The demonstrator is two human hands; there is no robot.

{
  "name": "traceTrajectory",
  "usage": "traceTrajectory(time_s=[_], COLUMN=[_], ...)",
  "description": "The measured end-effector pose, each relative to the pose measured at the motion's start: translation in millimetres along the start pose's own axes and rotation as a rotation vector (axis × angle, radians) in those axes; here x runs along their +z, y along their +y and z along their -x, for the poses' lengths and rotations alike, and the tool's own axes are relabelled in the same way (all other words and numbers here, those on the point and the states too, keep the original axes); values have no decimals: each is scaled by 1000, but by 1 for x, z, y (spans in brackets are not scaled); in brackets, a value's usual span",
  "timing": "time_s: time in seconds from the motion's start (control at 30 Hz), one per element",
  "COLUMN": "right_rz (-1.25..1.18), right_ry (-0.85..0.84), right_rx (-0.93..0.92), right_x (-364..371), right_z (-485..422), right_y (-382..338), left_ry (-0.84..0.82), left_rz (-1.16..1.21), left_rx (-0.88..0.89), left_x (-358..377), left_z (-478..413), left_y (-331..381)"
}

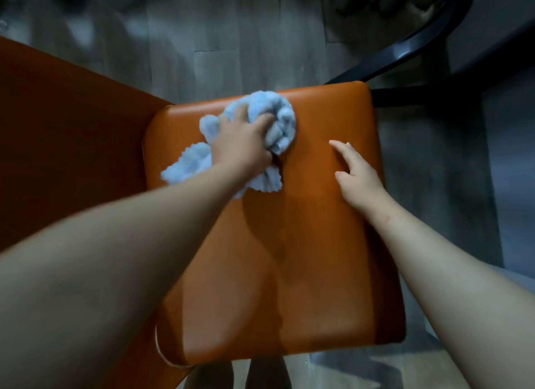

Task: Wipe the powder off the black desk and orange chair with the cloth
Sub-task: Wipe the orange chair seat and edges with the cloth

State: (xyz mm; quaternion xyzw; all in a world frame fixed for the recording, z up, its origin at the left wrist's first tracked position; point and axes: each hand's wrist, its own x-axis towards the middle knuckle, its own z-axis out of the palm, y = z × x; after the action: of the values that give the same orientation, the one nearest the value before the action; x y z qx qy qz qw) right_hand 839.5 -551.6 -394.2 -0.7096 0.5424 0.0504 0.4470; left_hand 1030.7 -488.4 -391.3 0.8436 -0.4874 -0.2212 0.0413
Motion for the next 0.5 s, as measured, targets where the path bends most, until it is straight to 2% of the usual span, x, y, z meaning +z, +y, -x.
traceTrajectory(time_s=[0.17,0.23,0.33,0.43,0.5], right_rz=[-80,-187,-204,-170,-152], right_ry=[125,267,452,473,473], right_rx=[-11,14,93,203,274], right_x=[1,2,2,0,-2], right_z=[2,6,7,3,5], right_y=[-5,-8,-8,-5,2], left_ry=[-284,-193,70,15,-24], left_rz=[-30,23,64,40,-24], left_rx=[389,353,152,-5,32], left_x=[22,7,-15,-6,17], left_z=[86,74,10,-24,4], left_y=[9,3,2,13,23])
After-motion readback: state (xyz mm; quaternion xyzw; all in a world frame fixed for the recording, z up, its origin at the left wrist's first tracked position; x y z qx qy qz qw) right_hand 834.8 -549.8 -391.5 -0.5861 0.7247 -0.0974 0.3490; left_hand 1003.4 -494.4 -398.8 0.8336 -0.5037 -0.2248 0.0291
